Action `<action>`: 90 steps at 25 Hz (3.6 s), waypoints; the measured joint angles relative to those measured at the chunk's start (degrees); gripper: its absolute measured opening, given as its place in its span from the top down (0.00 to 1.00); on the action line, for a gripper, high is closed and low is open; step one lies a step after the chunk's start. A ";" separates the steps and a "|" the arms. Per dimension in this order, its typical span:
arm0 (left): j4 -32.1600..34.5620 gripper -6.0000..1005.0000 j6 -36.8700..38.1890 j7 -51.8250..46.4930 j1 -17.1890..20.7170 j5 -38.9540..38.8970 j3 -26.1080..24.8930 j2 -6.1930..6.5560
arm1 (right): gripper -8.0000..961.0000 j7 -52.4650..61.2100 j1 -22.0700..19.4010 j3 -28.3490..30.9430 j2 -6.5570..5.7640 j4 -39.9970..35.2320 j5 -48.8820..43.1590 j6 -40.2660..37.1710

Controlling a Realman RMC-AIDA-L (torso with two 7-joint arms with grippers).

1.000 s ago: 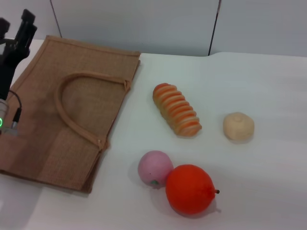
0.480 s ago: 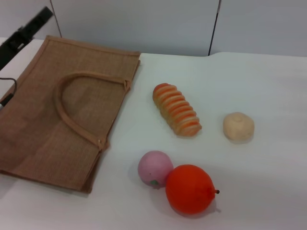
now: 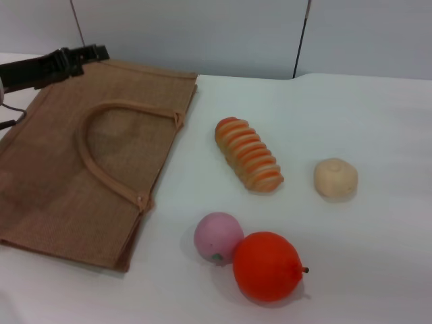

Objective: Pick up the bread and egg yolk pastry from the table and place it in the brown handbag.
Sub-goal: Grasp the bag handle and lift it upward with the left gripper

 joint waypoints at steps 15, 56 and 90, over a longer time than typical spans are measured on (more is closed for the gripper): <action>14.13 0.18 0.86 -23.07 -1.58 21.23 19.50 0.07 | 0.09 0.02 0.39 0.00 -0.08 -0.16 0.24 2.22; -9.24 0.38 25.20 -19.35 -5.75 27.29 27.13 0.07 | 0.09 0.12 0.71 0.08 0.00 -0.17 0.36 3.56; -10.39 0.87 27.39 -19.00 -5.88 26.55 27.13 -0.37 | 0.09 -0.05 0.53 0.09 0.00 -0.17 0.36 3.59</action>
